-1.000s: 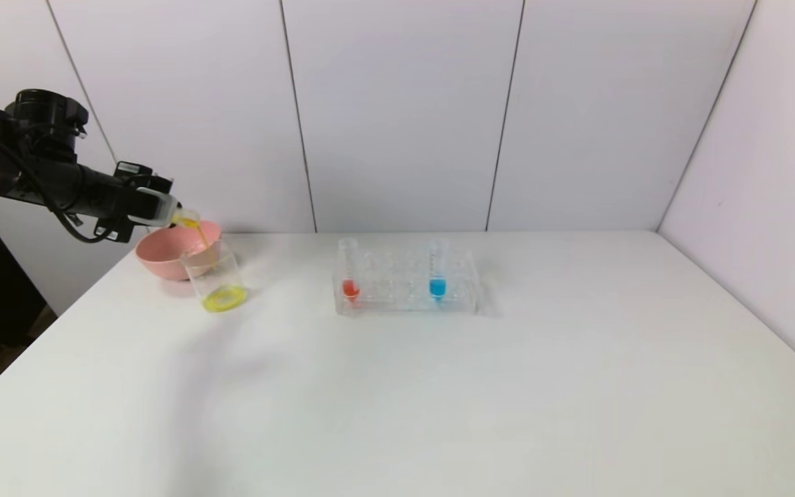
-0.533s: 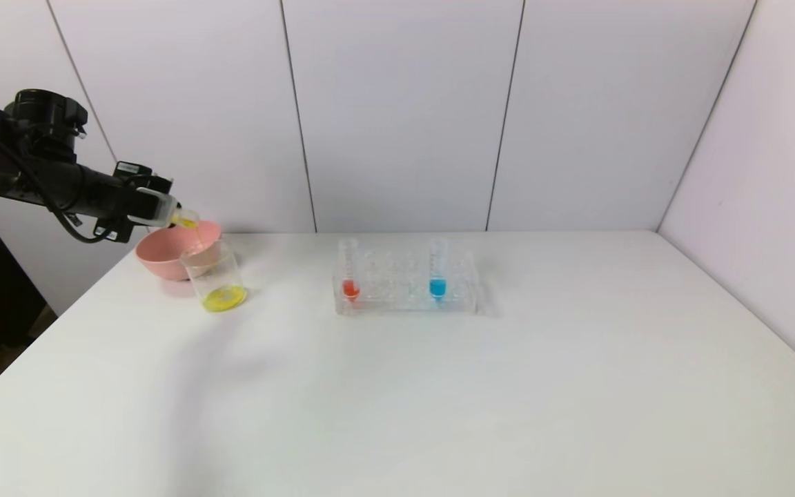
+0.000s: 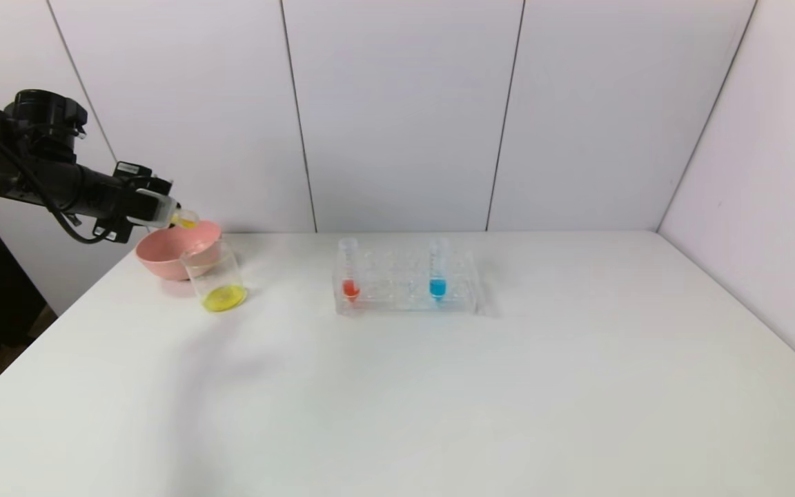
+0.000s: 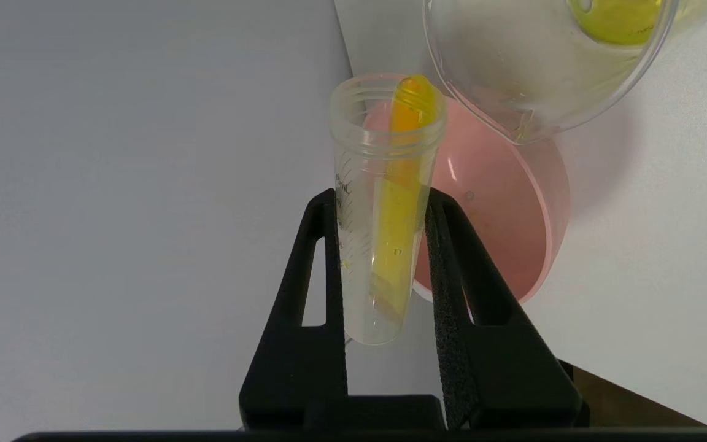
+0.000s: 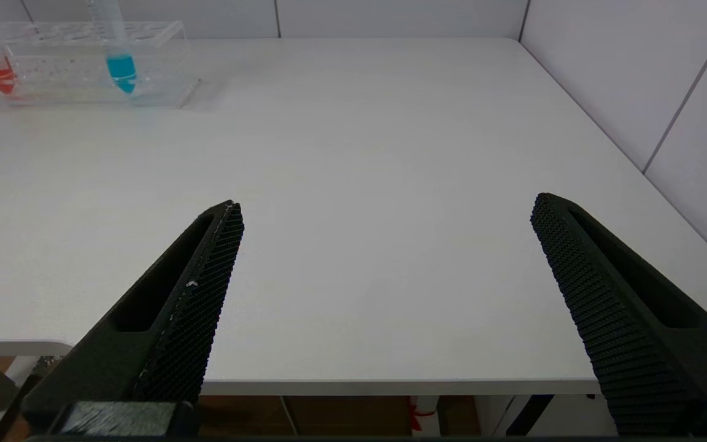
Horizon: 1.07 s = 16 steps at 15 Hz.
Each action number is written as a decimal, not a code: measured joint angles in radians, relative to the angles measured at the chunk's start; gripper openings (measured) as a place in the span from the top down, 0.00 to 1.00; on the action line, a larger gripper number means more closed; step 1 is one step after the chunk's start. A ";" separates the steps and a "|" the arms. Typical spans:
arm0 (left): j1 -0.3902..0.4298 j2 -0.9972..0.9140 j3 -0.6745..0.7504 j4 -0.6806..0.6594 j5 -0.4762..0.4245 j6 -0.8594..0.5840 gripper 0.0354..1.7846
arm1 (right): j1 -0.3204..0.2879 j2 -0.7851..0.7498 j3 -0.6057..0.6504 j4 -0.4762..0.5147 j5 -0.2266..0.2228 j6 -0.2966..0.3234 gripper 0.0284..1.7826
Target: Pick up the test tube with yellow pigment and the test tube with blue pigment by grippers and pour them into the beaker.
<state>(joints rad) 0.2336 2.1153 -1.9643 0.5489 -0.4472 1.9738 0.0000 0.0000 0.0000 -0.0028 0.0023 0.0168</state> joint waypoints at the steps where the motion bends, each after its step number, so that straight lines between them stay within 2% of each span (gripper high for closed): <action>1: 0.000 0.001 0.000 0.000 0.000 0.000 0.78 | 0.000 0.000 0.000 0.000 0.000 0.000 0.04; 11: -0.001 0.002 -0.001 0.000 0.005 0.005 0.78 | 0.000 0.000 0.000 0.000 0.000 0.000 0.04; 16: -0.001 0.003 -0.001 0.000 0.036 0.026 0.78 | 0.000 0.000 0.000 0.000 0.000 0.000 0.04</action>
<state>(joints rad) 0.2328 2.1187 -1.9651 0.5489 -0.4109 2.0002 0.0000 0.0000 0.0000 -0.0028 0.0028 0.0168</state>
